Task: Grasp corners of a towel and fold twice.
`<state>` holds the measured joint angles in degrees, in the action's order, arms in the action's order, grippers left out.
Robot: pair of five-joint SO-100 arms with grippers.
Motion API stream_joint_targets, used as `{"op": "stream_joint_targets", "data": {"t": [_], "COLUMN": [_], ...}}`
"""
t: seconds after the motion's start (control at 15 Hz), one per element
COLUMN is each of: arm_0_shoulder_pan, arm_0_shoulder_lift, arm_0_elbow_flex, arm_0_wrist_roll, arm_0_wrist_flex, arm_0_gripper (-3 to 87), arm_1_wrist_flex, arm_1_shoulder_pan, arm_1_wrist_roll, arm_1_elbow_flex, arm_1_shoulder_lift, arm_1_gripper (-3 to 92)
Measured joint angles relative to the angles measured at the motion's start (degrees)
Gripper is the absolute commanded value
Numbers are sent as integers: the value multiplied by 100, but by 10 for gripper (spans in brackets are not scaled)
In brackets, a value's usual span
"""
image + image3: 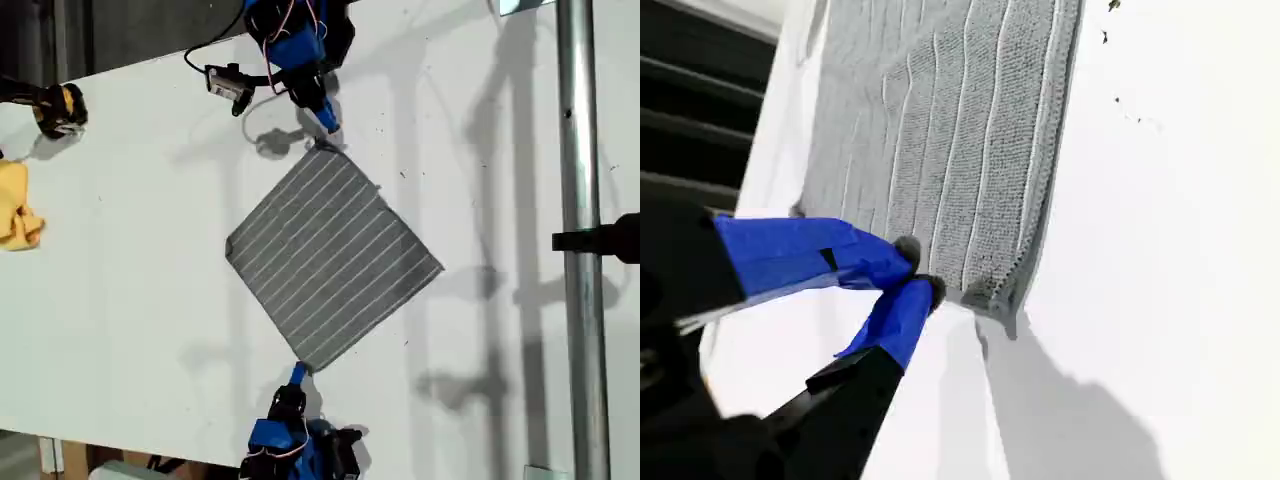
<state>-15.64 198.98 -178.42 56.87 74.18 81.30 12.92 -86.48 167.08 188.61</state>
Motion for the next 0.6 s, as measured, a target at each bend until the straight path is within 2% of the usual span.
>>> {"op": "stream_joint_targets", "data": {"t": [0.07, 0.2, 0.27, 0.47, 0.6], "arm_0_shoulder_pan": [26, 193, 158, 185, 185], "arm_0_shoulder_lift": [0, 0, 0, 0, 0], "arm_0_elbow_flex": [0, 0, 0, 0, 0], "arm_0_wrist_roll": [62, 1485, 1758, 1925, 1925], "arm_0_wrist_flex": [0, 0, 0, 0, 0], "arm_0_gripper": [-14, -14, -14, -14, -14], "arm_1_wrist_flex": [-9, -492, -527, -598, -888], "arm_1_shoulder_pan": [-9, -949, -993, -1055, -1028], "arm_1_wrist_roll": [-18, -35, -35, -35, -35], "arm_1_elbow_flex": [-18, -255, -255, -492, -1345], "arm_1_shoulder_lift": [0, 0, -9, -360, -1679], "arm_1_gripper": [-1, -1, -1, -1, -1]}}
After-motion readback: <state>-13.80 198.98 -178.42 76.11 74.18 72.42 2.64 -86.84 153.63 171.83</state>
